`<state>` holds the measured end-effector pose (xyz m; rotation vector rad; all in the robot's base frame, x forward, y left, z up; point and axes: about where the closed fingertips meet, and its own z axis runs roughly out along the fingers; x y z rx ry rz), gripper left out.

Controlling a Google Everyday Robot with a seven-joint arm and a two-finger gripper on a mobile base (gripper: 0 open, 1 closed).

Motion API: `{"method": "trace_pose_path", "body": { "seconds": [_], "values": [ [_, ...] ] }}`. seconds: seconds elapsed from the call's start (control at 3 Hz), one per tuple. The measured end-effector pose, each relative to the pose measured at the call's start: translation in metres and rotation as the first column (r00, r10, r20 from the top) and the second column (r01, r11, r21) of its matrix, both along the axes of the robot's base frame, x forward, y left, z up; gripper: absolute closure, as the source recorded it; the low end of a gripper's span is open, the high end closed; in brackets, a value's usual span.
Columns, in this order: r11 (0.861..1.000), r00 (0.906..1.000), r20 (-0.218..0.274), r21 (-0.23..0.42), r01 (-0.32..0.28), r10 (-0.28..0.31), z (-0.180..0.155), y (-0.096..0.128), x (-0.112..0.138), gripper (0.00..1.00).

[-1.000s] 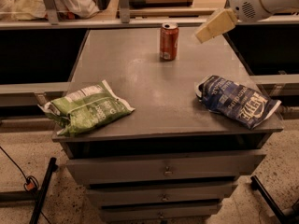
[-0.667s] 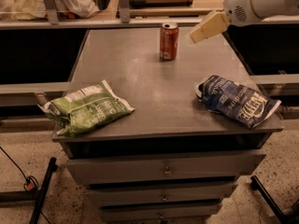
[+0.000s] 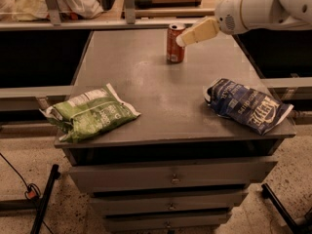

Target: Move coke can near green jalapeno chip bag

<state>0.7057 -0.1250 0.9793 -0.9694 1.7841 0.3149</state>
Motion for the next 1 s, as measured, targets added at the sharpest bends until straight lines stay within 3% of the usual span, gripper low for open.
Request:
{"method": "trace_pose_path", "body": {
  "seconds": [1.0],
  "values": [
    [0.998, 0.9994, -0.017, 0.057, 0.031, -0.030, -0.054, 0.030, 0.059, 0.00]
  ]
}}
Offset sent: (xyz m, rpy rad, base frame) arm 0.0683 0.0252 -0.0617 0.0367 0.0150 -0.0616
